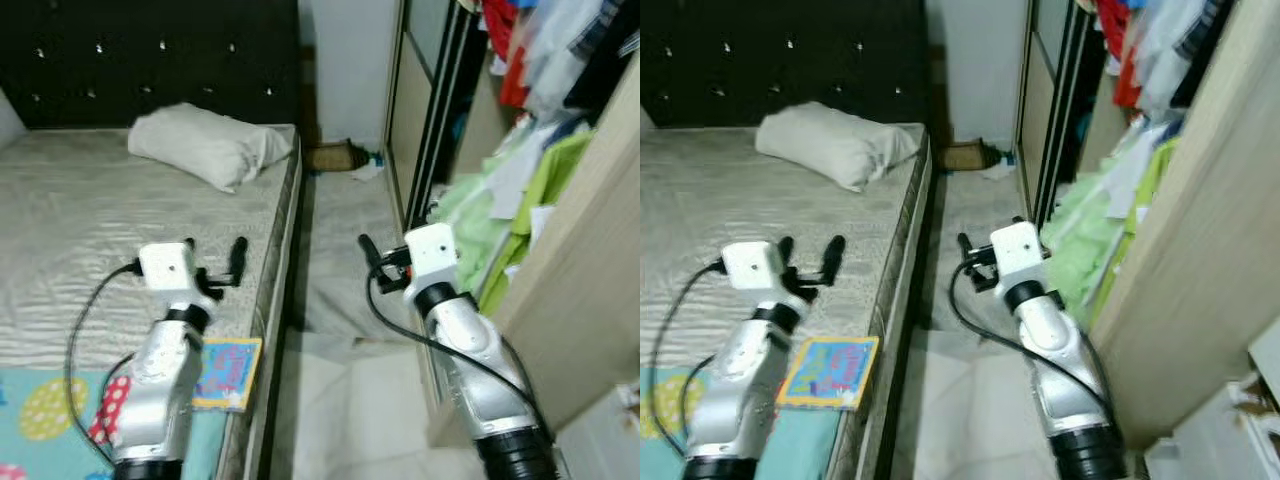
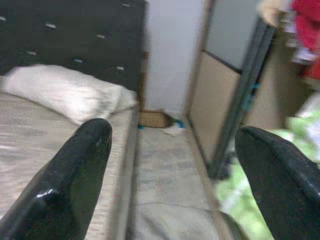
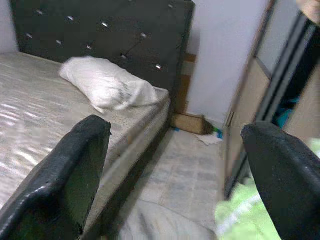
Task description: Clean up the room
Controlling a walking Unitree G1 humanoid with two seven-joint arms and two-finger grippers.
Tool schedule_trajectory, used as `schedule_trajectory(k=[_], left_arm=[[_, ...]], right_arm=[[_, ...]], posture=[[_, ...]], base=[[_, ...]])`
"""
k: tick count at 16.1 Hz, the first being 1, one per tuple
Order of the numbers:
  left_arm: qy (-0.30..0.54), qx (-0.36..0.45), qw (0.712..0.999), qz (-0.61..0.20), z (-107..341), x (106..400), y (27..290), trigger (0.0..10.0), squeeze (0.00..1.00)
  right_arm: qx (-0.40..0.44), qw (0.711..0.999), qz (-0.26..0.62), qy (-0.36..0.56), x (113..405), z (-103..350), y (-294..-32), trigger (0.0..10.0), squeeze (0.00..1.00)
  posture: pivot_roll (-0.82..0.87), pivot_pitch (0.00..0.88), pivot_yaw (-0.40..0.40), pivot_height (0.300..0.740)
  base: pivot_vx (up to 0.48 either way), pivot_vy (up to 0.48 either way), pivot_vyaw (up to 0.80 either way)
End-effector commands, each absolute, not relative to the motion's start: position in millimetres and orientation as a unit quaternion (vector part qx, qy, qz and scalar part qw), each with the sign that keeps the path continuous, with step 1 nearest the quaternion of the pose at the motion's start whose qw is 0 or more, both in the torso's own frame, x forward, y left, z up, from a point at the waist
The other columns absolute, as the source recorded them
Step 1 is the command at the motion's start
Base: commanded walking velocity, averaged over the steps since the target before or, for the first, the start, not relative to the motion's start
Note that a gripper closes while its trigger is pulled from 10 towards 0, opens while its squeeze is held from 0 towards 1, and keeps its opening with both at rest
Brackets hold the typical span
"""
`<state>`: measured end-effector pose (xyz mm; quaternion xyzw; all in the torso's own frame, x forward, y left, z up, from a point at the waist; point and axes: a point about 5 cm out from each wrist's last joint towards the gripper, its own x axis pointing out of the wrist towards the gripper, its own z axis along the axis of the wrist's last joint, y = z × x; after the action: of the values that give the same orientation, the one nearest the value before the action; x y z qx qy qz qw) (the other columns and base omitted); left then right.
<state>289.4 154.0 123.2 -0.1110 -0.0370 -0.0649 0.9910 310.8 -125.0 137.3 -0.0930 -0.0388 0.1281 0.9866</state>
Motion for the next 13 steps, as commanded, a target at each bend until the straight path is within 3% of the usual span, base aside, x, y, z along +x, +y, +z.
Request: schedule_trajectory(k=[1,10,13], left_arm=[[-0.042,-0.111,0.991,-0.062,127.2,289.8,157.5,10.0,0.0],[-0.04,-0.113,0.99,-0.077,127.8,289.6,154.2,10.0,0.0],[-0.039,-0.115,0.989,-0.081,127.7,289.8,154.0,10.0,0.0]], right_arm=[[-0.084,0.987,0.128,-0.044,311.4,141.1,-124.7,10.0,0.0],[-0.074,0.988,0.125,-0.044,312.1,141.6,-125.3,10.0,0.0],[-0.074,0.988,0.126,-0.044,312.5,141.6,-124.9,10.0,0.0]], posture=[[-0.03,0.0,0.015,0.74],[-0.03,0.0,0.014,0.74],[-0.03,0.0,0.016,0.74]], base=[[0.0,0.0,0.0],[0.0,0.0,0.0],[0.0,-0.303,0.0]])
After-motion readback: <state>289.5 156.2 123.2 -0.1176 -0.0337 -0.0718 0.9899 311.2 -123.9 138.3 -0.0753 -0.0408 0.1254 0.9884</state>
